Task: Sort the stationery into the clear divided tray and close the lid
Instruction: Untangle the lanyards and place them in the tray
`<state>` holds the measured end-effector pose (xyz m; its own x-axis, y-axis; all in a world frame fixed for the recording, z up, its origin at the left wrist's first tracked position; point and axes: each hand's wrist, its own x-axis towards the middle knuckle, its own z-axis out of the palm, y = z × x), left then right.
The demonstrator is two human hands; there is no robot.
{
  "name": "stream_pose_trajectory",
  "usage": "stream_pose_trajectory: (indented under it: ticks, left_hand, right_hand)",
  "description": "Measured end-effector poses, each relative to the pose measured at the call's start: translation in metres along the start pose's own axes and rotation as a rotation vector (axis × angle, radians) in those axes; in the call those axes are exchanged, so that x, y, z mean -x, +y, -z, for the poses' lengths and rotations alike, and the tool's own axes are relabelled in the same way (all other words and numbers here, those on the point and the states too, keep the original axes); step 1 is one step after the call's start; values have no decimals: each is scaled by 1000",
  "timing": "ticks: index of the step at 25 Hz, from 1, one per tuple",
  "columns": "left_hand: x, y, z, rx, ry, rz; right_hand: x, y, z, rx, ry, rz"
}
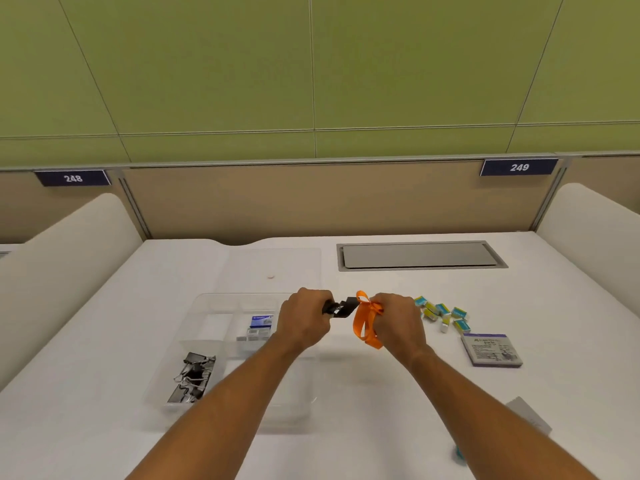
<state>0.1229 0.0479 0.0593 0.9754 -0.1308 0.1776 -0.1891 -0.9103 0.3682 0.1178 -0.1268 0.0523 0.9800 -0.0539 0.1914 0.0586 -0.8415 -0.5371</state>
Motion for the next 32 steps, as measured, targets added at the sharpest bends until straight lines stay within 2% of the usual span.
stream_pose_trajectory:
  ticks: [6,10,16,23,28,32]
  left_hand:
    - [39,-73,45,3,95,106]
    - [64,-118,60,-52,83,143]
    - [91,-147,63,-116,-40,118]
    - [97,-149,35,-217,-207,24]
    - [96,-150,24,-164,-334,-8]
    - [96,-165,39,-92,-179,10]
  right_hand:
    - [13,-65,-32,-37,-22,40]
    - [20,-98,-52,-49,-22,60]
    - [27,-129,-71,-54,-38,72]
    - [19,-162,-64,-87,37,132]
    - [15,-182,-68,-5,53,156]
    - [17,-193,-81,59,25,173]
